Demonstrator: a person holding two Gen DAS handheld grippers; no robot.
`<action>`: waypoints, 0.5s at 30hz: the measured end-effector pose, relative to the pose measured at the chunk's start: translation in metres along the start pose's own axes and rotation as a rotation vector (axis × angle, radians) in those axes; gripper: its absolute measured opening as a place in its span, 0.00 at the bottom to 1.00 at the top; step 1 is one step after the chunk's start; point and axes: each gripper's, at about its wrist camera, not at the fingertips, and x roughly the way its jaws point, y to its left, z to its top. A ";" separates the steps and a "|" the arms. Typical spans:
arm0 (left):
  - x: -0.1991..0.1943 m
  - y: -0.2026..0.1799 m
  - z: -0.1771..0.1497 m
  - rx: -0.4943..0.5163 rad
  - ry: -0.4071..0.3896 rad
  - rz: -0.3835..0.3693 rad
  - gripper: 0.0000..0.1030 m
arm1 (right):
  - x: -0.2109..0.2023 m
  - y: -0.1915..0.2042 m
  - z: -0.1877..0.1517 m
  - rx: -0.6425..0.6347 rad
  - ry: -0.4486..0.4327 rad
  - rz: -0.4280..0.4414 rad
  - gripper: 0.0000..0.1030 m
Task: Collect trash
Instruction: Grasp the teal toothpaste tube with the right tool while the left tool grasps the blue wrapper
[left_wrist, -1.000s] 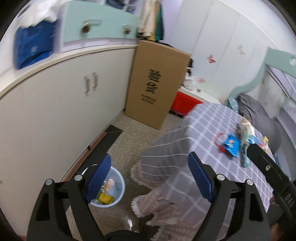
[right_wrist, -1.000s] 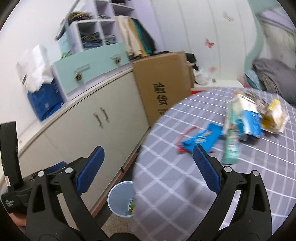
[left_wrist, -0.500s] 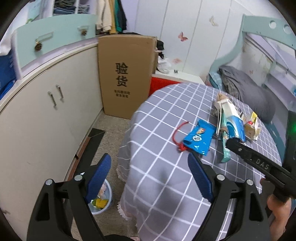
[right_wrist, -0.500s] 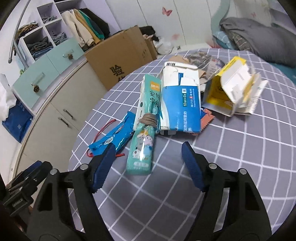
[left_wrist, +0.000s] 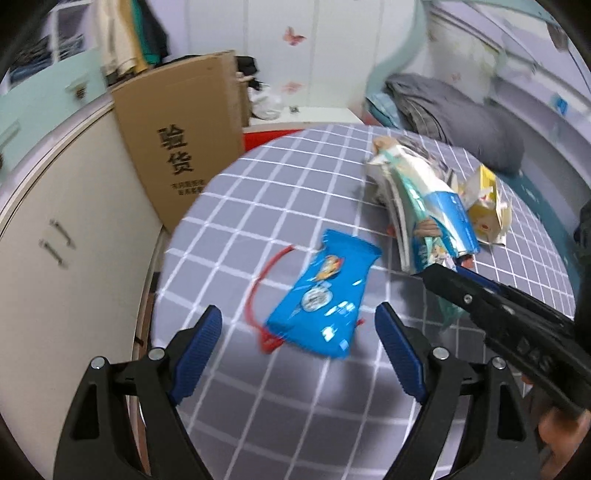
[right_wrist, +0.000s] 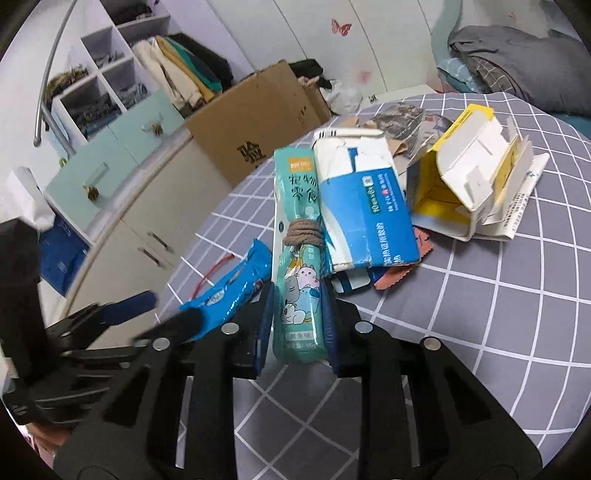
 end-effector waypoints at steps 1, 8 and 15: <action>0.004 -0.003 0.004 0.009 0.005 0.001 0.80 | -0.001 -0.002 0.000 0.013 -0.006 -0.002 0.24; 0.030 -0.007 0.015 0.032 0.069 -0.038 0.80 | -0.003 -0.009 0.002 0.051 -0.021 0.023 0.23; 0.039 -0.019 0.018 0.060 0.077 -0.027 0.46 | -0.006 -0.012 0.000 0.057 -0.030 0.037 0.23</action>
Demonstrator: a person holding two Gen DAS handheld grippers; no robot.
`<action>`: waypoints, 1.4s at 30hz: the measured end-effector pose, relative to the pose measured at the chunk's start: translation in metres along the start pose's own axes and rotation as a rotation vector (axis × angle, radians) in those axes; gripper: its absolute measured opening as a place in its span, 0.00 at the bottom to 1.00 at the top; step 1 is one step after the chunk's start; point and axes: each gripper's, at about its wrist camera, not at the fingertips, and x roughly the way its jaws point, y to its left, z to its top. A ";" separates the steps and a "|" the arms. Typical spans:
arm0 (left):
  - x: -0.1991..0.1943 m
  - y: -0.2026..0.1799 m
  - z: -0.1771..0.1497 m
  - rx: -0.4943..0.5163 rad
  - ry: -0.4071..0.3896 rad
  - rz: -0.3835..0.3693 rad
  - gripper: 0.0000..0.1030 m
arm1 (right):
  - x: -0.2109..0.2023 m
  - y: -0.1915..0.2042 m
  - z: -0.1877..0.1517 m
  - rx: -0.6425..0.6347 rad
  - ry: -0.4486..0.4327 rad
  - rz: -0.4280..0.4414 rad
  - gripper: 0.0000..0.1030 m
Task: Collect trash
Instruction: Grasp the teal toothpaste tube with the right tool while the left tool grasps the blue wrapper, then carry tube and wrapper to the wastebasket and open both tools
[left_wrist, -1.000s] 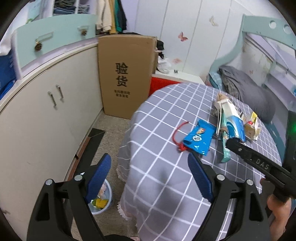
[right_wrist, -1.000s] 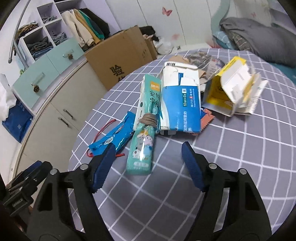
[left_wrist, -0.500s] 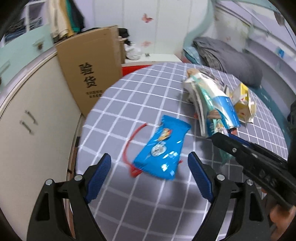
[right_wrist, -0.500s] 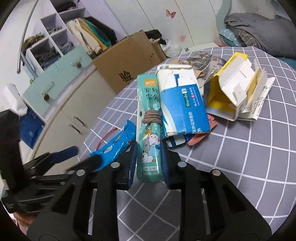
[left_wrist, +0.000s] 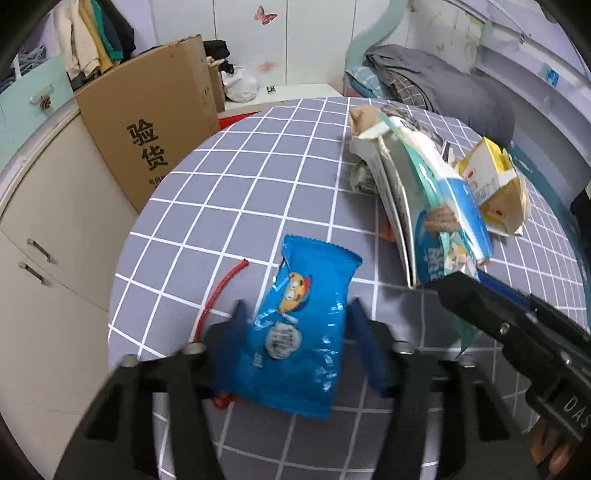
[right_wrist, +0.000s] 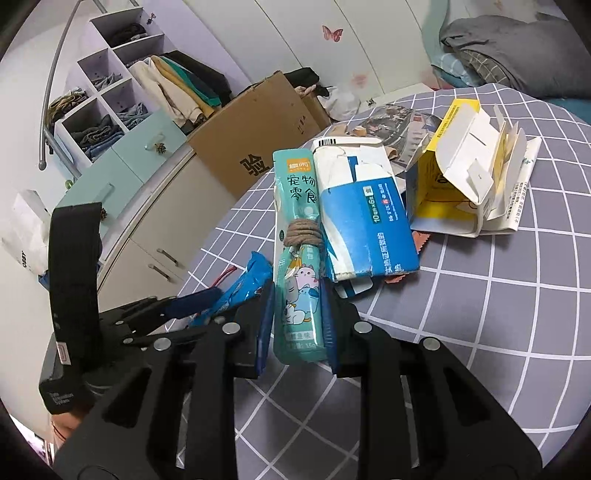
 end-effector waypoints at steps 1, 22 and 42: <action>-0.001 0.002 0.001 -0.014 -0.002 -0.011 0.43 | 0.000 -0.001 0.000 0.002 0.000 0.002 0.23; -0.119 0.052 -0.034 -0.216 -0.360 -0.085 0.06 | -0.044 0.053 -0.005 -0.135 -0.123 0.007 0.23; -0.153 0.222 -0.179 -0.542 -0.335 0.145 0.06 | 0.045 0.234 -0.100 -0.393 0.131 0.193 0.23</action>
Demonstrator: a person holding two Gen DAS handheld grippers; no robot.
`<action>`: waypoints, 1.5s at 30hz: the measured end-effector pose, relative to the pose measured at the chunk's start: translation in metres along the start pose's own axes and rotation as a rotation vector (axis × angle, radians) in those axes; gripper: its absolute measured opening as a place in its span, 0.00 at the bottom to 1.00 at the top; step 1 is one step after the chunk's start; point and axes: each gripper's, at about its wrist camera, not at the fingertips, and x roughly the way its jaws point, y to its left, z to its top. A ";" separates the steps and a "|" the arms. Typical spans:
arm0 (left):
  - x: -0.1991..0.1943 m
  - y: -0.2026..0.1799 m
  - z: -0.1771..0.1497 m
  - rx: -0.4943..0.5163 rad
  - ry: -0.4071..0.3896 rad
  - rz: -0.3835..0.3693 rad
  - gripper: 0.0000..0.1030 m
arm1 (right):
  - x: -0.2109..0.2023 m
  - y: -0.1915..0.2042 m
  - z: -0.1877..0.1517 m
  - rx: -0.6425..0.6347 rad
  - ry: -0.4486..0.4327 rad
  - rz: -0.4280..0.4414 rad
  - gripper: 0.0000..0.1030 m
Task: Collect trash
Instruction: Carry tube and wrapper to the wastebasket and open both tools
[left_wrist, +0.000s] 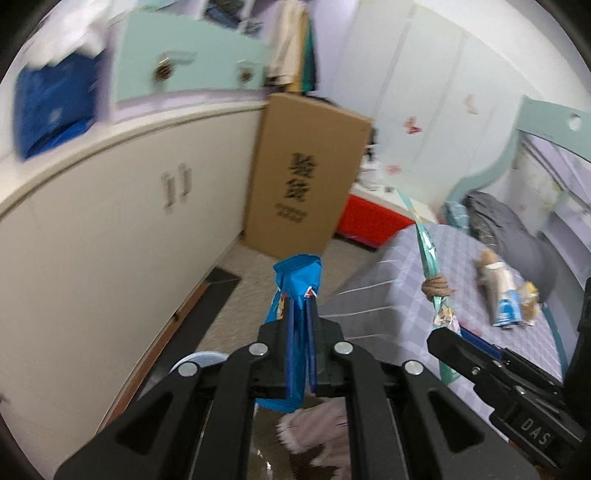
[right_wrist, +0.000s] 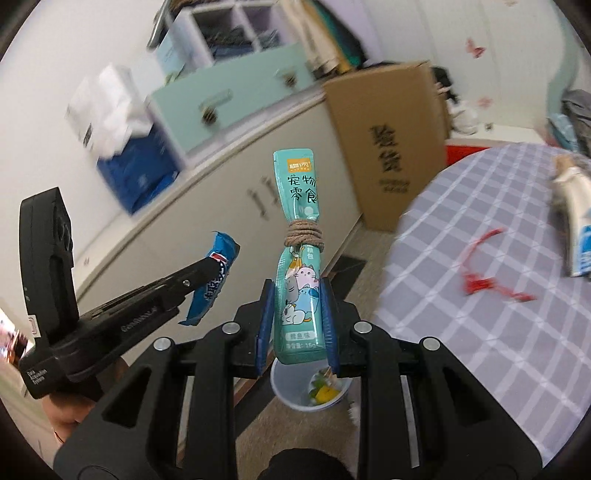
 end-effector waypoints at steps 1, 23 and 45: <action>0.004 0.013 -0.004 -0.018 0.011 0.015 0.06 | 0.012 0.009 -0.004 -0.009 0.023 0.007 0.23; 0.075 0.151 -0.065 -0.177 0.197 0.244 0.06 | 0.204 0.021 -0.084 0.003 0.365 -0.068 0.81; 0.115 0.121 -0.048 -0.168 0.230 0.168 0.17 | 0.140 0.024 -0.050 -0.041 0.082 -0.099 0.81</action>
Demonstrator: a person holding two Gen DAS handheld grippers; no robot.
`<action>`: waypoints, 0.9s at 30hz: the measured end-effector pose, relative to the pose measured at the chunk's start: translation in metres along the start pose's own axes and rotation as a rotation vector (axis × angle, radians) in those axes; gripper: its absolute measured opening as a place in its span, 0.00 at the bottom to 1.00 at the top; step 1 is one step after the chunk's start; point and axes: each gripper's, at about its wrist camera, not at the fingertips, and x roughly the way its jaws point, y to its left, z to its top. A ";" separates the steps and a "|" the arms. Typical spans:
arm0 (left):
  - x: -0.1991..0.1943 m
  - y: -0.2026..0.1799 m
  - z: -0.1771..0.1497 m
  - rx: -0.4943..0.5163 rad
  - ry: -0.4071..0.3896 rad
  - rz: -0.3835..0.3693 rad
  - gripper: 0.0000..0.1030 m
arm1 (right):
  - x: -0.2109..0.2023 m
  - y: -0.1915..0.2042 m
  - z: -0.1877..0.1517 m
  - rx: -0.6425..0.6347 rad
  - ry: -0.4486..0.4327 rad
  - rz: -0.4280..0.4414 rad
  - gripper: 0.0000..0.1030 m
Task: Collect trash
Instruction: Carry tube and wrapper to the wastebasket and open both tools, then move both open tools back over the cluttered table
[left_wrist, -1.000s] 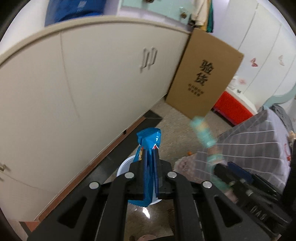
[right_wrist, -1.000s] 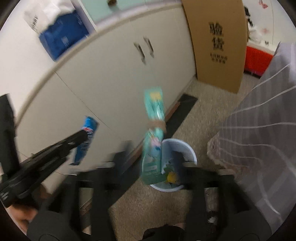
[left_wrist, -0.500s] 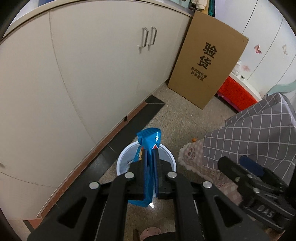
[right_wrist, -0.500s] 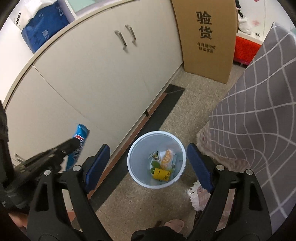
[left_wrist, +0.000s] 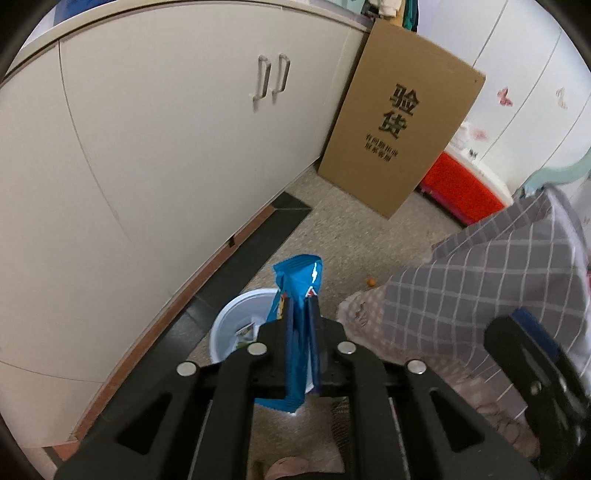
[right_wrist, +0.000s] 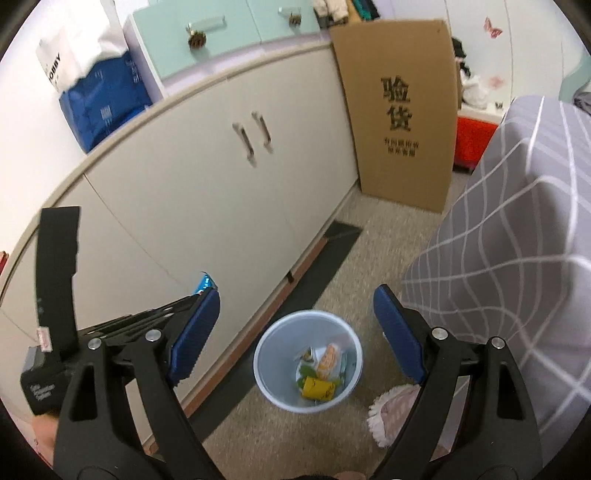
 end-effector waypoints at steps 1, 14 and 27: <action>0.001 -0.002 0.003 -0.008 0.003 -0.002 0.42 | -0.004 -0.001 0.001 0.003 -0.012 -0.002 0.81; -0.056 -0.016 -0.001 -0.039 -0.082 -0.025 0.74 | -0.054 -0.011 0.013 0.036 -0.101 0.006 0.81; -0.117 -0.114 -0.012 0.133 -0.170 -0.105 0.76 | -0.141 -0.064 0.023 0.102 -0.218 -0.042 0.83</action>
